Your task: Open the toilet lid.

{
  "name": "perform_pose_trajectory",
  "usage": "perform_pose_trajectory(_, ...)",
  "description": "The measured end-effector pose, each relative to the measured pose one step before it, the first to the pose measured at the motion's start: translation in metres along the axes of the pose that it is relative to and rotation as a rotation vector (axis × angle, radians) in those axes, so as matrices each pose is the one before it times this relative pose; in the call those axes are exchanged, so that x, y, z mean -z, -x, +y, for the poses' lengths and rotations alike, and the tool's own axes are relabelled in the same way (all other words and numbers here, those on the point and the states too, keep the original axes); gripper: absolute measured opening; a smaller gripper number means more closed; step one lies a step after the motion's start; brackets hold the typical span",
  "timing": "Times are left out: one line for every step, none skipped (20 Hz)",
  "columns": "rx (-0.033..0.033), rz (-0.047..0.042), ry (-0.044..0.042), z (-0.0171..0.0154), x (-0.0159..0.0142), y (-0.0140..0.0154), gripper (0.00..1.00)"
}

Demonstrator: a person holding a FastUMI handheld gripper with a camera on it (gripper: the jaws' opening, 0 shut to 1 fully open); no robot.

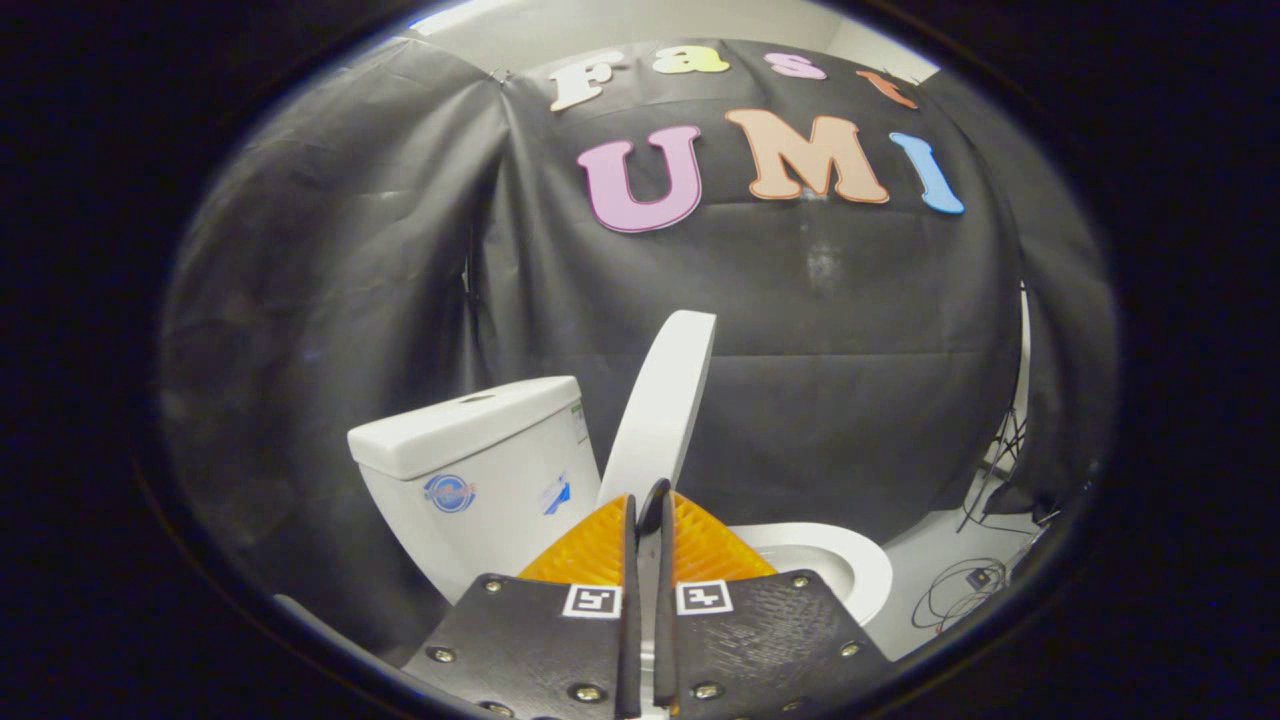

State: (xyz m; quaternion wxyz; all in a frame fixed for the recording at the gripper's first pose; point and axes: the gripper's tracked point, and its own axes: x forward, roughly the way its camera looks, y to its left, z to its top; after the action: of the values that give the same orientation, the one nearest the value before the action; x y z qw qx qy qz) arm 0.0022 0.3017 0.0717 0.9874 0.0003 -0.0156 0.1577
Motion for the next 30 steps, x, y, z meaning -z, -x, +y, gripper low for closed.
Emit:
perform_pose_trajectory(-0.00323,-0.00306,0.00004,0.00352,-0.00062,-0.00067,0.06)
perform_pose_trajectory(-0.00512,-0.00324,-0.00187,0.00339,-0.00078,-0.00045,0.06)
perform_pose_trajectory(-0.00594,-0.00288,-0.00269,0.00409,-0.00136,-0.00120,0.06)
perform_pose_trajectory(-0.00608,-0.00397,-0.00319,0.00505,-0.00081,-0.00018,0.06)
perform_pose_trajectory(-0.00465,-0.00391,-0.00071,0.00530,-0.00095,-0.00094,0.06)
perform_pose_trajectory(-0.00495,-0.00453,0.00263,0.00471,-0.00052,-0.00120,0.06)
perform_pose_trajectory(-0.00543,-0.00317,0.00691,0.00476,-0.00061,-0.00040,0.06)
perform_pose_trajectory(-0.00411,-0.00412,0.00817,0.00444,-0.00043,-0.00050,0.06)
perform_pose_trajectory(0.00048,-0.00569,0.00262,0.00321,-0.00089,-0.00136,0.06)
perform_pose_trajectory(-0.00213,-0.00276,-0.00463,0.00309,-0.00003,-0.00190,0.06)
perform_pose_trajectory(-0.00465,-0.00217,-0.00522,0.00508,0.00026,-0.00180,0.06)
perform_pose_trajectory(-0.00439,-0.00331,-0.00501,0.00501,-0.00068,-0.00189,0.06)
perform_pose_trajectory(-0.00225,-0.00454,-0.00510,0.00404,-0.00025,-0.00166,0.06)
perform_pose_trajectory(-0.00178,-0.00508,-0.00551,0.00537,-0.00010,-0.00195,0.06)
perform_pose_trajectory(-0.00344,-0.00291,0.00074,0.00522,0.00058,-0.00115,0.06)
perform_pose_trajectory(-0.00525,-0.00387,0.00571,0.00662,-0.00030,-0.00172,0.06)
perform_pose_trajectory(-0.00360,-0.00226,0.00400,0.00559,0.00039,-0.00164,0.06)
perform_pose_trajectory(-0.00338,-0.00380,0.00325,0.00483,0.00110,-0.00096,0.06)
perform_pose_trajectory(-0.00497,-0.00450,0.00750,0.00576,0.00134,-0.00082,0.06)
perform_pose_trajectory(-0.00591,-0.00829,0.00874,0.00597,-0.00034,-0.00097,0.06)
perform_pose_trajectory(-0.00699,-0.00456,0.00554,0.00507,0.00049,-0.00095,0.06)
perform_pose_trajectory(-0.00540,-0.00307,-0.00583,0.00537,0.00211,-0.00107,0.06)
perform_pose_trajectory(-0.00526,-0.00012,-0.00670,0.00463,0.00100,-0.00080,0.06)
perform_pose_trajectory(-0.00562,-0.00038,0.00006,0.00425,0.00108,-0.00006,0.06)
perform_pose_trajectory(-0.00825,0.00048,0.00586,0.00406,0.00040,-0.00102,0.06)
perform_pose_trajectory(-0.00861,0.00045,0.01011,0.00323,-0.00024,-0.00087,0.06)
perform_pose_trajectory(-0.00455,0.00069,0.00298,0.00140,0.00063,-0.00036,0.06)
perform_pose_trajectory(-0.00174,0.00010,-0.00603,-0.00040,-0.00008,-0.00023,0.06)
perform_pose_trajectory(-0.00346,0.00093,-0.00869,0.00049,0.00028,0.00009,0.06)
perform_pose_trajectory(-0.00525,-0.00028,-0.00798,0.00103,0.00085,-0.00032,0.06)
